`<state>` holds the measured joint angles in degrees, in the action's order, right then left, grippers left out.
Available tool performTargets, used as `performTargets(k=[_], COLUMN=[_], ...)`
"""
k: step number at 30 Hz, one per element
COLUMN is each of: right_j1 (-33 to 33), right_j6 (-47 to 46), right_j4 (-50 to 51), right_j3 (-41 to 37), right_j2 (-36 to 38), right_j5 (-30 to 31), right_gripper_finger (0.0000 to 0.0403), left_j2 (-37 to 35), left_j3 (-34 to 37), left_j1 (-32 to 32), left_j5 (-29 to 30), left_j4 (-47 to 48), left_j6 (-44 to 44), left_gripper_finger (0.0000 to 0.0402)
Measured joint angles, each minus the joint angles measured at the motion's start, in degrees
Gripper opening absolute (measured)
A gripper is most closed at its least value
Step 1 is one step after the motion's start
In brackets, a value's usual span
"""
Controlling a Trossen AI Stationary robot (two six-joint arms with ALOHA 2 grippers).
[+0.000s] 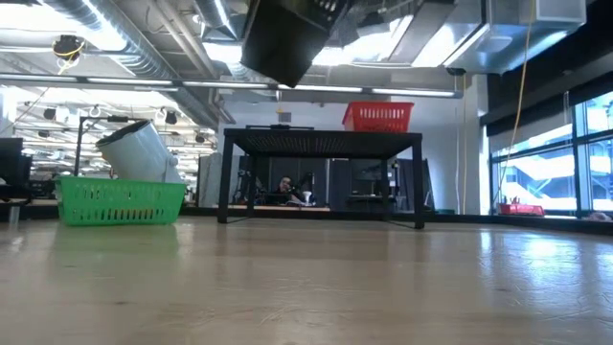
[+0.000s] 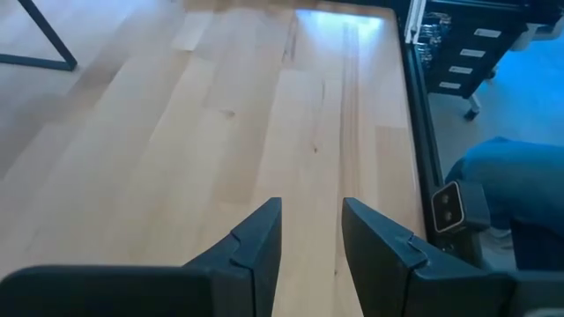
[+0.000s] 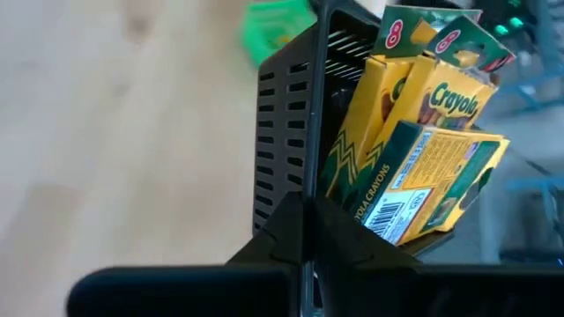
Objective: Pick & Place Office Desk Supplies
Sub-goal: Put the black bin on the shelf
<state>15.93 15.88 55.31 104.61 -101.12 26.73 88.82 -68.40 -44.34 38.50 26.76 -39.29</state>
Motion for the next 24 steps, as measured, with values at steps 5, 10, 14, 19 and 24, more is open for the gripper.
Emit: performTargets(k=[5,10,14,19,24], right_j1=[-7.03,-12.43,-15.9,-18.62,-20.31], right_j6=[2.05,6.4,7.06,4.36,3.84], right_j4=[-0.02,0.01,0.16,1.3,3.22], right_j3=[1.46,1.48,1.48,1.48,1.48], right_j2=[0.0,-0.43,-1.58,-3.38,-4.87], right_j5=[0.15,1.52,1.02,0.76,1.12], right_gripper_finger=[0.001,0.001,0.001,0.001,0.001], left_j2=[0.0,0.0,0.0,0.02,0.02], left_j3=[0.0,0.0,0.0,0.0,0.0], left_j1=[0.02,0.07,0.07,0.07,0.07], left_j5=[0.49,0.7,2.21,2.58,2.58], left_j4=[0.09,0.22,0.26,0.31,0.44], left_j6=[0.03,1.74,2.88,3.57,3.61], left_gripper_finger=[0.0114,0.0114,0.0114,0.0114,0.0114])
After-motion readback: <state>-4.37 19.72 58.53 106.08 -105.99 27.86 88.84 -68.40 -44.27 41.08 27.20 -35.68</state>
